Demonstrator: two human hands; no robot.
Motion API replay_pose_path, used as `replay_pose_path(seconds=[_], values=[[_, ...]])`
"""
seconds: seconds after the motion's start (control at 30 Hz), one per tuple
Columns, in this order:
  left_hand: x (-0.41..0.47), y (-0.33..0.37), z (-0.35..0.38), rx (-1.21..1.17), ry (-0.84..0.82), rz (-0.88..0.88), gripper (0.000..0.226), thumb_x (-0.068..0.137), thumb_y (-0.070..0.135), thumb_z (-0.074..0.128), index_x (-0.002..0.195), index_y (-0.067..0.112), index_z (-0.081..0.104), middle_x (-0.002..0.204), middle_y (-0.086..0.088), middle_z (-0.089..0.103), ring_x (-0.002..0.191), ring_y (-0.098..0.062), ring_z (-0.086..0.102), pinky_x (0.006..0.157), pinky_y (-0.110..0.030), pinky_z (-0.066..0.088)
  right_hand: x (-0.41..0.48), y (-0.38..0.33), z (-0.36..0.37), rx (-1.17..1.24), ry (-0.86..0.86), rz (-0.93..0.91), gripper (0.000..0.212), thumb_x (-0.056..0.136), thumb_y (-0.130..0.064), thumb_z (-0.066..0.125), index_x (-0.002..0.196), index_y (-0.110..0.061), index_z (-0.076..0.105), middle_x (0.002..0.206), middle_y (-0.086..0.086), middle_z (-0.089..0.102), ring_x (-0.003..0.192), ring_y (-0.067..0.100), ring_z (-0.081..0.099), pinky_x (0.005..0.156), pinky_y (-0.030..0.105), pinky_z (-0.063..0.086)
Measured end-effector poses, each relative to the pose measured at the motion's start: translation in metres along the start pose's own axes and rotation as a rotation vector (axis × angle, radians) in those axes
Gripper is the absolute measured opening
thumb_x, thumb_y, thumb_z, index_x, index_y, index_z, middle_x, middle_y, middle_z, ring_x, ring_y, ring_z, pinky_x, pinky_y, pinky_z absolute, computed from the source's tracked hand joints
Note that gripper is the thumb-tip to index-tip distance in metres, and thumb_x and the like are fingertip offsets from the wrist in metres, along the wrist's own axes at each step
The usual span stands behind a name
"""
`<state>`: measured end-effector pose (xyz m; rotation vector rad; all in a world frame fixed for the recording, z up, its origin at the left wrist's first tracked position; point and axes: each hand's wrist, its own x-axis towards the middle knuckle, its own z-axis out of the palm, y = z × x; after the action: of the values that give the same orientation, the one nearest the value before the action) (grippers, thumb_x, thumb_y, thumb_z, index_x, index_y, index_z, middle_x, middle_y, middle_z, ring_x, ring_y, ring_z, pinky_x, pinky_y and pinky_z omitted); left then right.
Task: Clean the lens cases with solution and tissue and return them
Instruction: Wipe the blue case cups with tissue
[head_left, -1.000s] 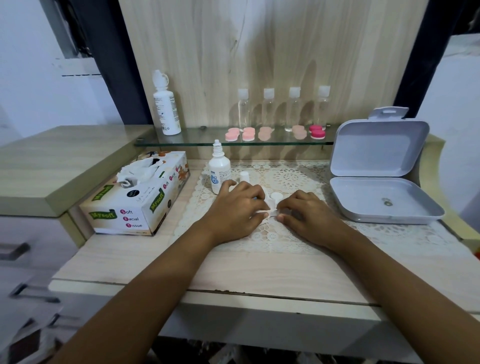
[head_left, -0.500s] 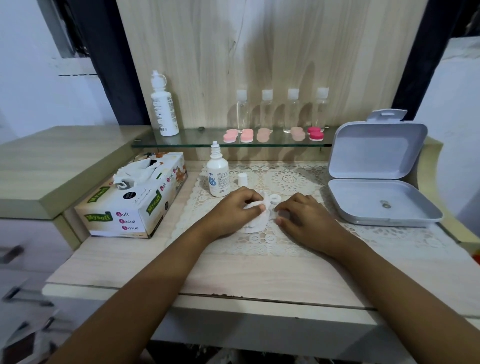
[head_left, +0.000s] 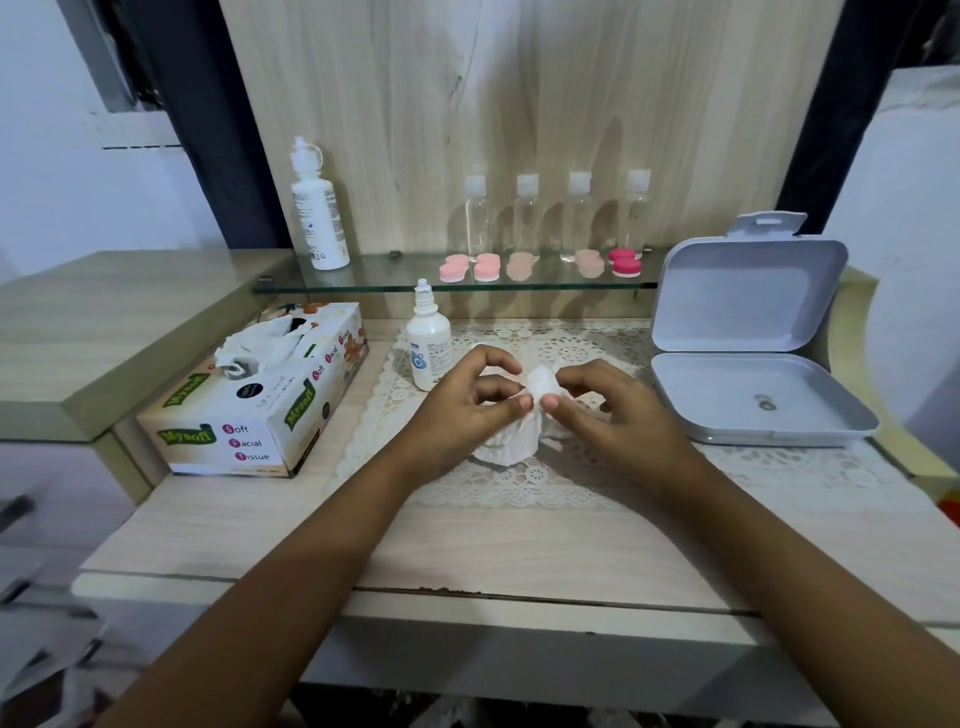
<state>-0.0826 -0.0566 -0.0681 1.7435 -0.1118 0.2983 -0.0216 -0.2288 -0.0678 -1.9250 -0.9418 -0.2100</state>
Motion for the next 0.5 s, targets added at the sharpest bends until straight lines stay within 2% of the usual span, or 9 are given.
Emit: replay_pose_path(seconds=[0.1,0.2,0.27,0.33,0.43,0.5], values=[[-0.001,0.003,0.003,0.038,0.004,0.000,0.022,0.086,0.008,0.064,0.099,0.020,0.050,0.089,-0.012,0.068,0.076,-0.019,0.062,0.068,-0.034,0.046,-0.001,-0.002,0.003,0.068,0.006,-0.008,0.003,0.083,-0.016,0.067,0.085,-0.016,0.064,0.082,-0.005,0.061,0.075,-0.001,0.054,0.062,0.006,0.037],[-0.001,0.001,0.004,0.064,0.012,0.012,0.018,0.087,0.010,0.062,0.097,0.020,0.051,0.087,-0.005,0.067,0.075,-0.011,0.061,0.063,-0.026,0.048,-0.001,-0.006,0.000,0.351,-0.014,0.150,0.015,0.086,-0.006,0.061,0.074,-0.014,0.055,0.066,-0.008,0.056,0.055,-0.001,0.051,0.053,0.014,0.040],[0.000,-0.002,0.003,0.125,0.044,0.050,0.013,0.089,0.014,0.060,0.096,0.023,0.054,0.090,0.000,0.064,0.081,-0.008,0.059,0.067,-0.024,0.048,0.000,-0.006,-0.006,0.453,0.015,0.202,0.022,0.084,-0.007,0.060,0.067,-0.017,0.048,0.063,-0.003,0.049,0.057,0.006,0.045,0.055,0.022,0.037],[0.002,-0.005,0.002,0.234,0.096,0.081,0.009,0.091,0.018,0.058,0.094,0.026,0.056,0.093,0.007,0.062,0.090,-0.003,0.058,0.078,-0.022,0.046,0.002,-0.005,-0.011,0.495,0.061,0.242,0.017,0.078,-0.015,0.057,0.067,-0.018,0.044,0.067,0.003,0.045,0.061,0.011,0.044,0.055,0.025,0.035],[0.002,-0.008,0.001,0.444,0.135,0.068,0.006,0.093,0.022,0.055,0.095,0.027,0.057,0.095,0.014,0.061,0.092,0.008,0.053,0.080,-0.015,0.040,0.004,-0.003,-0.015,0.379,0.142,0.283,0.014,0.088,-0.011,0.054,0.076,-0.012,0.047,0.067,0.001,0.049,0.052,0.006,0.048,0.045,0.018,0.038],[0.002,-0.013,0.000,0.608,0.095,0.069,0.012,0.091,0.031,0.056,0.101,0.025,0.061,0.103,0.010,0.060,0.100,0.000,0.053,0.091,-0.025,0.043,0.004,0.002,-0.016,0.127,0.126,0.235,0.009,0.090,-0.016,0.056,0.084,-0.011,0.051,0.072,-0.001,0.054,0.062,0.012,0.051,0.049,0.022,0.038]])
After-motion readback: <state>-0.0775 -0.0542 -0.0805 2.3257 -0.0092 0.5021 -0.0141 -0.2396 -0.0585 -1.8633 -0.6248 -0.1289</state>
